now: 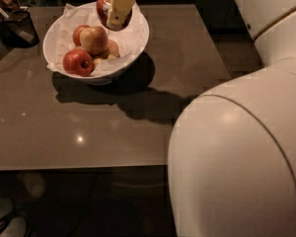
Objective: Pick apple from white bowl
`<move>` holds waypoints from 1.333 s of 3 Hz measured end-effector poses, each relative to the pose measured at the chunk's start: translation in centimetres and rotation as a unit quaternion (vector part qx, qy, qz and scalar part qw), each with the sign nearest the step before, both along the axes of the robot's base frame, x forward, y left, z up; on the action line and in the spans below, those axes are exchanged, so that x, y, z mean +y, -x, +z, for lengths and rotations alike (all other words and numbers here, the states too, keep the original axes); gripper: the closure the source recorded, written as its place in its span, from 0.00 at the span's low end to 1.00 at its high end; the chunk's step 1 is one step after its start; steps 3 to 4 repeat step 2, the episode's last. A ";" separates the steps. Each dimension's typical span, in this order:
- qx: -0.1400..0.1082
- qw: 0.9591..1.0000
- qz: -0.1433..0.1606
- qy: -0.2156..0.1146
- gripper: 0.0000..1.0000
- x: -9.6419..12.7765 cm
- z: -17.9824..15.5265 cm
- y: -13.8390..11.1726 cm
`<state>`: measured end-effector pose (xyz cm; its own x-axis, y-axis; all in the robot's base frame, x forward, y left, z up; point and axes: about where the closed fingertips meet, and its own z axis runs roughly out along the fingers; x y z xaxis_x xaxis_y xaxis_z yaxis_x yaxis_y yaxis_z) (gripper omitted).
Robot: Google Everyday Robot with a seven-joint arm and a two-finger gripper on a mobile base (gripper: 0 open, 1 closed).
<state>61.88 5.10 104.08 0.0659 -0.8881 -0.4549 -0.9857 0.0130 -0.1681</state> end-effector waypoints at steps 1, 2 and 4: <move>0.007 1.000 -0.014 -0.011 1.00 0.2 1.1 1.8; 0.009 1.000 -0.021 -0.020 1.00 0.1 1.7 3.5; 0.009 1.000 -0.021 -0.020 1.00 0.1 1.7 3.5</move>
Offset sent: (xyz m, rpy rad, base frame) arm -0.0812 -0.0162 0.0143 0.0102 0.0723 -0.0456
